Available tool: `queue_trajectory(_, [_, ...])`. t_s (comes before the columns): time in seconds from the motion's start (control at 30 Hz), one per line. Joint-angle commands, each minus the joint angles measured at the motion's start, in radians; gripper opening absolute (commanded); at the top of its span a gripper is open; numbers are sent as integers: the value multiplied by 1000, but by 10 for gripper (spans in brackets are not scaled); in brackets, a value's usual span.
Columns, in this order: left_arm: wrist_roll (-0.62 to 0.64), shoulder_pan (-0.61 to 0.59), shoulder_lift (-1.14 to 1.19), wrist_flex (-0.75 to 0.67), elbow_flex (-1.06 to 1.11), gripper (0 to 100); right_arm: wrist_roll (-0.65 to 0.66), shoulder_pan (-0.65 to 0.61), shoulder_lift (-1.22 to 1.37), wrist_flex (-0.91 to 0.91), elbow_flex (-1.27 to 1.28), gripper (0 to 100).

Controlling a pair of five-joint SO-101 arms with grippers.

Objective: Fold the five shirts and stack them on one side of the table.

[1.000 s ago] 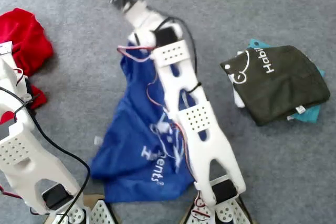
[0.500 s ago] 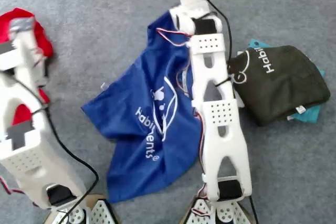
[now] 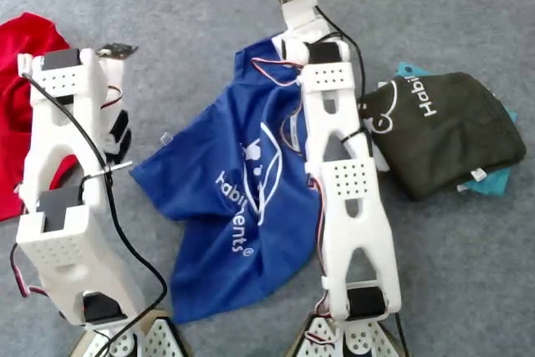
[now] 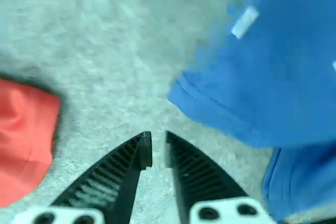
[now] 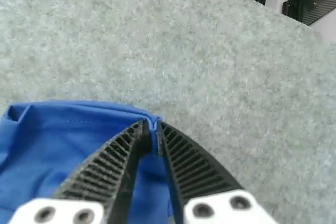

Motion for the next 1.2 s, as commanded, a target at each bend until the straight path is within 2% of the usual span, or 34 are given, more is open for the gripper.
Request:
queue_trajectory(0.0, [-37,15,-35,-12,-35,127,11,-15,-22,-14,-13,15])
queue_trajectory(0.27, [-58,36,38,-163,36,185,11,-18,-22,-14,-15,15])
queue_trajectory(0.43, [-74,58,84,-166,44,184,12,-18,-22,-15,-15,15])
queue_trajectory(0.67, [-161,25,153,-184,35,181,37,-25,-21,-15,-15,15])
queue_trajectory(0.87, [-163,-22,227,-233,35,181,37,-29,-19,-14,-15,15])
queue_trajectory(1.17, [-158,4,241,-230,39,180,37,-29,-19,-14,-15,15])
